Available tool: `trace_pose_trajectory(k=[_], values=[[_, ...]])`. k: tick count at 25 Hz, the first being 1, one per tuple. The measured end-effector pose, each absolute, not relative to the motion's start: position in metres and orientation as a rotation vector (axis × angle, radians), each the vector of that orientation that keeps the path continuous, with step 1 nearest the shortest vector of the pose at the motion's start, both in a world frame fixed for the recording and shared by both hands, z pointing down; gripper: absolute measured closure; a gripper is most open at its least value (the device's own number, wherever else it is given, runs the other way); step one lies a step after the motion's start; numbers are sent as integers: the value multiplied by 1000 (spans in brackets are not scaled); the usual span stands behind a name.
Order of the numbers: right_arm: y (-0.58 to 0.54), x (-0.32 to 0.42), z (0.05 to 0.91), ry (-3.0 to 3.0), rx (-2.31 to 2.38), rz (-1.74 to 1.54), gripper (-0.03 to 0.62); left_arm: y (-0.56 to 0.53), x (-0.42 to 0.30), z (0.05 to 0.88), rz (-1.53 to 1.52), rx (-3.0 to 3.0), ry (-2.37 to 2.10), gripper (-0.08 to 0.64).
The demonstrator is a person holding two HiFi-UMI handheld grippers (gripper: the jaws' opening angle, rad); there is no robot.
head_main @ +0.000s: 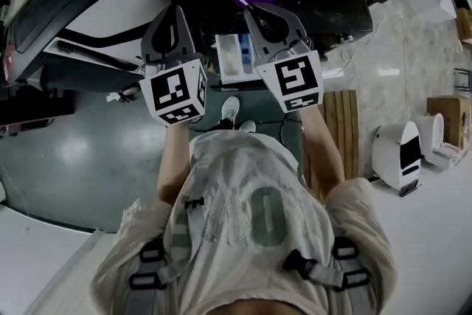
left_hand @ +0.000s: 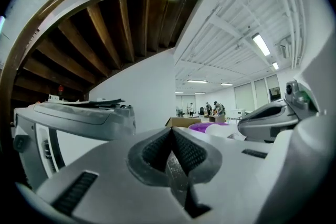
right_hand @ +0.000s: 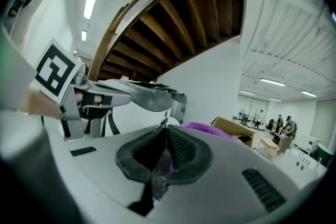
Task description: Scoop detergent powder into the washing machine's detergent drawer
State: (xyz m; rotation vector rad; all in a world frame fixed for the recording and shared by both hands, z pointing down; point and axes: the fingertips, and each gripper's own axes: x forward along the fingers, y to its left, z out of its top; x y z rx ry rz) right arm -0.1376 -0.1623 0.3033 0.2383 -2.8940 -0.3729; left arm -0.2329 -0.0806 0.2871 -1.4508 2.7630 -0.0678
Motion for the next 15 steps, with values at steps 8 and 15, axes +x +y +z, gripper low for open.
trace_pose_trajectory(k=[8, 15], values=[[-196, -102, 248, -3051, 483, -160, 580, -104, -208, 242, 19, -1586, 2636, 540], [-211, -64, 249, -3073, 674, -55, 580, -110, -182, 232, 13, -1655, 2533, 540]])
